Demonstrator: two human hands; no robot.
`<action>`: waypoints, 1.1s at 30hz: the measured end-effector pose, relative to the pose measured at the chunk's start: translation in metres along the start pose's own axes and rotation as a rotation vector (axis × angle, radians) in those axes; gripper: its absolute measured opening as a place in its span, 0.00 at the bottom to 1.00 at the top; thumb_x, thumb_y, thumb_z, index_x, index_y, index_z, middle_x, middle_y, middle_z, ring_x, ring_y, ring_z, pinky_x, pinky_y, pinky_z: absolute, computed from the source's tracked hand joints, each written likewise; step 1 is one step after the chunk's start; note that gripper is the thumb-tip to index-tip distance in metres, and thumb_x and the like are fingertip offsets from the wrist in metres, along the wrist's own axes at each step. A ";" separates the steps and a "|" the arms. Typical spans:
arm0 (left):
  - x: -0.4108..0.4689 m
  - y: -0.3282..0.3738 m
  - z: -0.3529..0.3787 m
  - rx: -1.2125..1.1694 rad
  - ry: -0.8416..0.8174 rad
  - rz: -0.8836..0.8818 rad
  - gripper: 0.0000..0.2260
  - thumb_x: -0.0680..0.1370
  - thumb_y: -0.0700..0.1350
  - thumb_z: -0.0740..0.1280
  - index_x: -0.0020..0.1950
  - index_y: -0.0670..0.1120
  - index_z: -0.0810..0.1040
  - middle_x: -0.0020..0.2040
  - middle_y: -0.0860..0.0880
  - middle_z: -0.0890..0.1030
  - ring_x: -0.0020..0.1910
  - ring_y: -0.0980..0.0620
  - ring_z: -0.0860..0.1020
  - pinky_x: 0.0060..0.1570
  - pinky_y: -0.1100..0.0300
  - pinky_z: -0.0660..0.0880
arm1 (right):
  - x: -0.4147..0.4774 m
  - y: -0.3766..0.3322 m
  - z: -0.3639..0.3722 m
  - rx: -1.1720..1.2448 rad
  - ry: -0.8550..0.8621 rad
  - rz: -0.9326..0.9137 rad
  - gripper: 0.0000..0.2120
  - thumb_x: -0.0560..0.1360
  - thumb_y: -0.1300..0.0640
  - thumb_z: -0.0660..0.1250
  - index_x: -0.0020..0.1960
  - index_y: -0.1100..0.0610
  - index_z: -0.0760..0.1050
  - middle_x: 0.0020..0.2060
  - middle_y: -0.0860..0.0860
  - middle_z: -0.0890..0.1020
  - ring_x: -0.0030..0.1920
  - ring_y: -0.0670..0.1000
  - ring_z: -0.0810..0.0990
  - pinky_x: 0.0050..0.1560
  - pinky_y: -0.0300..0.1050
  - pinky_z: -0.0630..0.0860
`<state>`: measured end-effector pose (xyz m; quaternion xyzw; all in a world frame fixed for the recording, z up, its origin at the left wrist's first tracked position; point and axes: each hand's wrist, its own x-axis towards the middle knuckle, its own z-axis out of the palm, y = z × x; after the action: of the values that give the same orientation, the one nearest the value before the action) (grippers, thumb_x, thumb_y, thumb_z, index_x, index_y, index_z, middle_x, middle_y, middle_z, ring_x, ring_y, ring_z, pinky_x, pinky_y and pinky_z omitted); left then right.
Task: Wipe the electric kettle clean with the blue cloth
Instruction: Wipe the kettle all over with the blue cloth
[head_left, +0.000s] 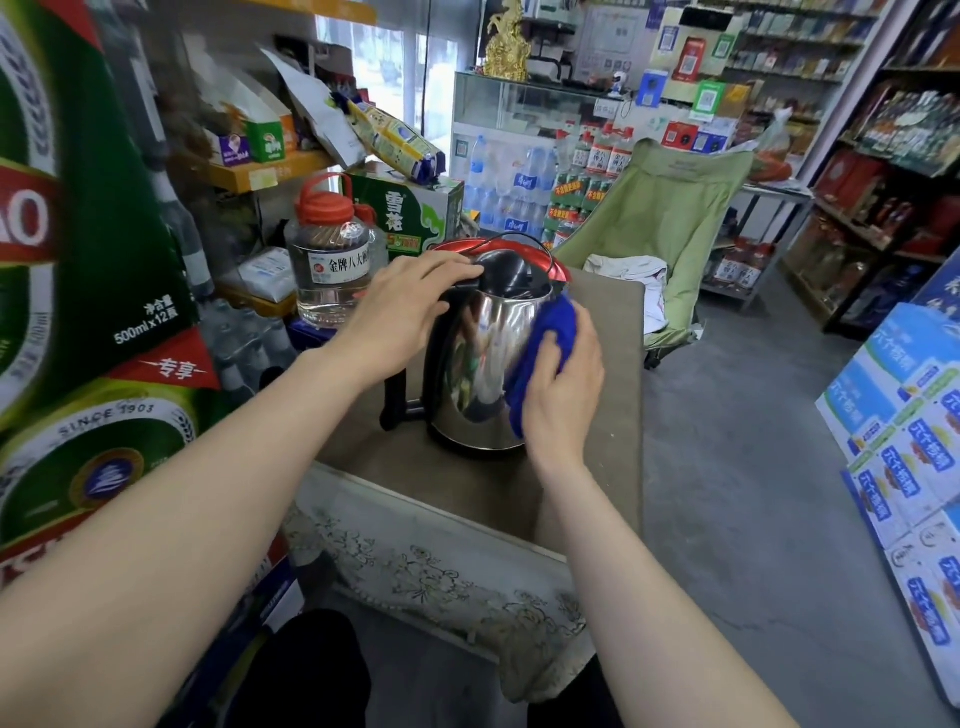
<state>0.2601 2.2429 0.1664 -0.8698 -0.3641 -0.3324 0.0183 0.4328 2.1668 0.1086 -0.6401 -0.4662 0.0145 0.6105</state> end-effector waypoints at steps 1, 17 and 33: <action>0.000 0.000 0.000 -0.002 0.001 -0.005 0.23 0.79 0.36 0.63 0.72 0.51 0.70 0.71 0.52 0.71 0.67 0.47 0.69 0.67 0.49 0.63 | 0.003 0.006 -0.005 -0.004 -0.023 0.148 0.18 0.82 0.55 0.57 0.72 0.52 0.68 0.65 0.56 0.78 0.65 0.58 0.74 0.65 0.51 0.69; -0.019 0.069 -0.015 -0.404 -0.048 -0.103 0.14 0.81 0.52 0.60 0.63 0.51 0.78 0.56 0.53 0.82 0.56 0.54 0.78 0.56 0.55 0.73 | 0.026 -0.048 -0.080 0.392 -0.534 -0.015 0.07 0.80 0.57 0.67 0.56 0.50 0.80 0.49 0.48 0.85 0.48 0.48 0.82 0.48 0.47 0.80; -0.024 0.056 -0.009 -0.331 0.096 -0.199 0.09 0.79 0.47 0.66 0.57 0.48 0.80 0.51 0.53 0.82 0.51 0.56 0.78 0.52 0.56 0.74 | 0.004 -0.013 -0.039 -0.305 -0.183 -0.689 0.20 0.78 0.60 0.65 0.69 0.57 0.74 0.65 0.59 0.75 0.63 0.58 0.72 0.63 0.42 0.69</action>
<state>0.2784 2.1844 0.1710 -0.8039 -0.3875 -0.4288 -0.1407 0.4504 2.1371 0.1311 -0.5253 -0.7033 -0.2038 0.4334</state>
